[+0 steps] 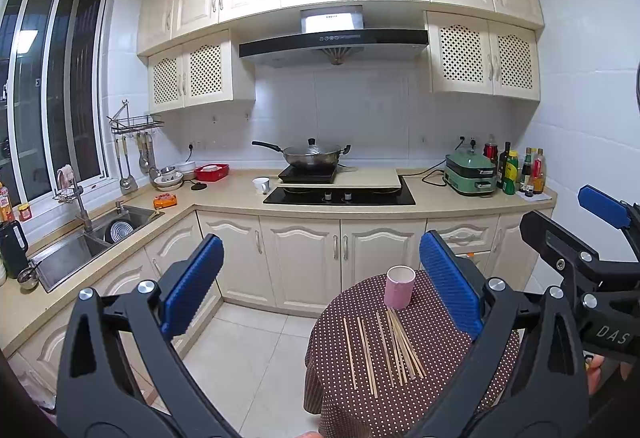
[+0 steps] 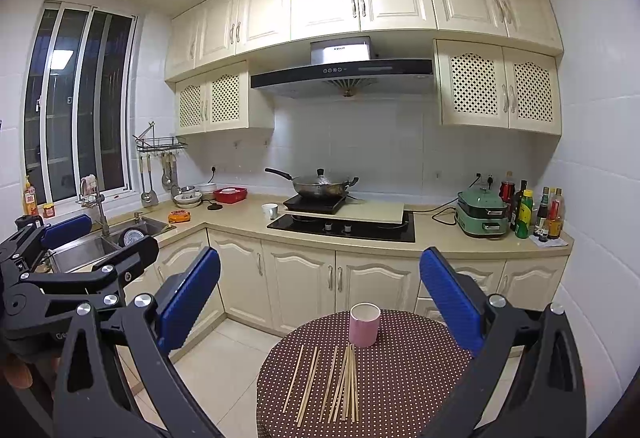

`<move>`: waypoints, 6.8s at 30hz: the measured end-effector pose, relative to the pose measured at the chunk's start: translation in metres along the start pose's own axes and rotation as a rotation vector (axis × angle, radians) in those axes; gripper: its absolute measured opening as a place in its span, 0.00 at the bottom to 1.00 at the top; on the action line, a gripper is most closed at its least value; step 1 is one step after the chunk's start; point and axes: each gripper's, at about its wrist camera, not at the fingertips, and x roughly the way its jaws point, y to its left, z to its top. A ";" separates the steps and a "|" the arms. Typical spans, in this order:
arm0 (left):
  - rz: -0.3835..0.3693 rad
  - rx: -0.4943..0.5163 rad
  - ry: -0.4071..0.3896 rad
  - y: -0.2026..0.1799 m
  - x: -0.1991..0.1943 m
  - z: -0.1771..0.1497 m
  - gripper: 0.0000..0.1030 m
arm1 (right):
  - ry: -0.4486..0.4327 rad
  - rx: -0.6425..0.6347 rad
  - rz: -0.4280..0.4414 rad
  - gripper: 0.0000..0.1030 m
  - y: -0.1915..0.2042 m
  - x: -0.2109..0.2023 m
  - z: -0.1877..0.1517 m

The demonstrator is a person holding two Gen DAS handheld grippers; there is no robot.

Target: Organize utensils

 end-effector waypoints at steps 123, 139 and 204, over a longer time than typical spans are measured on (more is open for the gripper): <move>-0.274 -0.102 1.012 -0.049 0.507 -0.216 0.06 | 1.145 0.234 0.181 0.05 -0.139 0.454 -0.250; -0.465 -0.103 0.740 -0.066 0.459 -0.100 0.06 | 0.816 0.227 0.116 0.05 -0.146 0.381 -0.138; -0.363 -0.113 0.775 -0.103 0.503 -0.128 0.58 | 0.775 0.348 0.054 0.26 -0.172 0.413 -0.158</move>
